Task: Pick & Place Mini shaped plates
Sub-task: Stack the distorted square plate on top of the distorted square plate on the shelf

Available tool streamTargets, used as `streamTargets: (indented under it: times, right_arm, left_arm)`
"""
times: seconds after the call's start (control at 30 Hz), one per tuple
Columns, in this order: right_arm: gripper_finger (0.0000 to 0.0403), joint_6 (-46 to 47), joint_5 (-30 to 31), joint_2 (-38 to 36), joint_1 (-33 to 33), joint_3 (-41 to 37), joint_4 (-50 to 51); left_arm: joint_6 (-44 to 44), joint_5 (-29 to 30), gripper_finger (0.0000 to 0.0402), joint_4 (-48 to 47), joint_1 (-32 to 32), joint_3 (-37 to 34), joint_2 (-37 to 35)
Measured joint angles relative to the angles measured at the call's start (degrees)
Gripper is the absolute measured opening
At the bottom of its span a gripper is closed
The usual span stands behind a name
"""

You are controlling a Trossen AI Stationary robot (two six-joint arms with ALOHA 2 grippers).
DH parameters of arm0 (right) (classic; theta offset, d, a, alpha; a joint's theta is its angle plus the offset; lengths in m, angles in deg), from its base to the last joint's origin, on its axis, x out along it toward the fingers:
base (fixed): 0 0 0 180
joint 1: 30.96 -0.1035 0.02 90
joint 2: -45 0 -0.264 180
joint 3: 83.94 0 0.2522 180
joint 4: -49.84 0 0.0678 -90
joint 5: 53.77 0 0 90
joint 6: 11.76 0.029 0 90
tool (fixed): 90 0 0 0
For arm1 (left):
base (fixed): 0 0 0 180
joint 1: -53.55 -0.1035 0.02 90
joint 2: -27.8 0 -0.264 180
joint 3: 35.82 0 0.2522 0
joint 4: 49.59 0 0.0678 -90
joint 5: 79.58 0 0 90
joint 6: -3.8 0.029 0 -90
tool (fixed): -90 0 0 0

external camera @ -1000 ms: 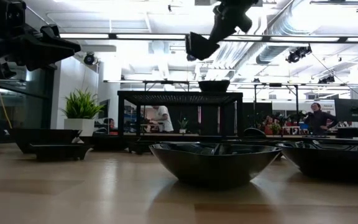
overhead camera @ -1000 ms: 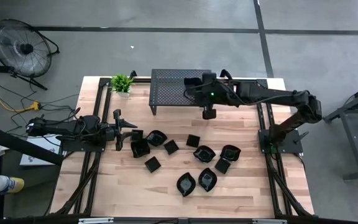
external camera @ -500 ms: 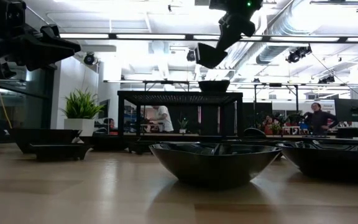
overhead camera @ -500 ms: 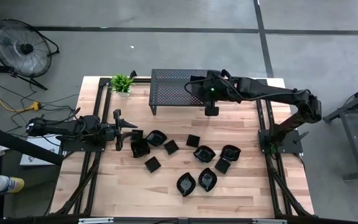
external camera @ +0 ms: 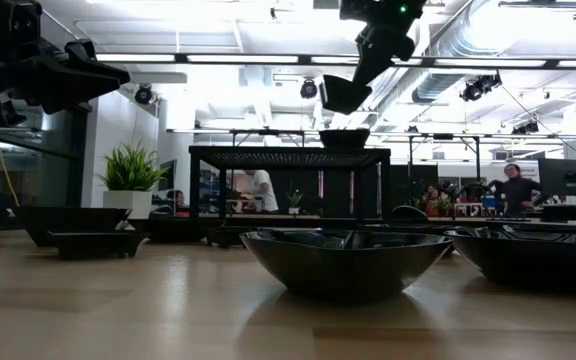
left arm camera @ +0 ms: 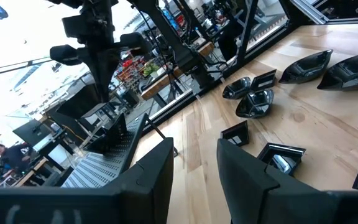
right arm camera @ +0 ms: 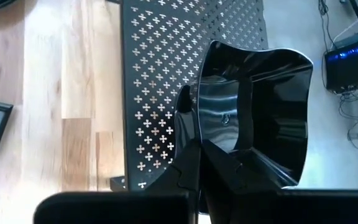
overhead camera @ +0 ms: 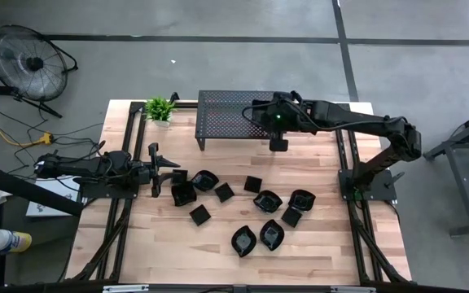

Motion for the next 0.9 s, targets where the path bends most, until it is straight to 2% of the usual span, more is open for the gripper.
streamTargets:
  times: [0.27,0.57,0.9]
  right_arm:
    - [0.0012,2.1,0.2,0.0,0.1,0.0,-0.1]
    - [0.0006,2.9,-2.7,0.0,3.4,0.0,-0.3]
    - [0.0005,1.8,-9.5,0.0,7.1,0.0,-3.1]
  left_arm:
    - [0.0,0.0,0.0120,0.0,0.0,0.0,0.0]
    - [0.0,0.0,0.0120,0.0,0.0,0.0,0.0]
    - [0.0,0.0,0.0120,0.0,0.0,0.0,0.0]
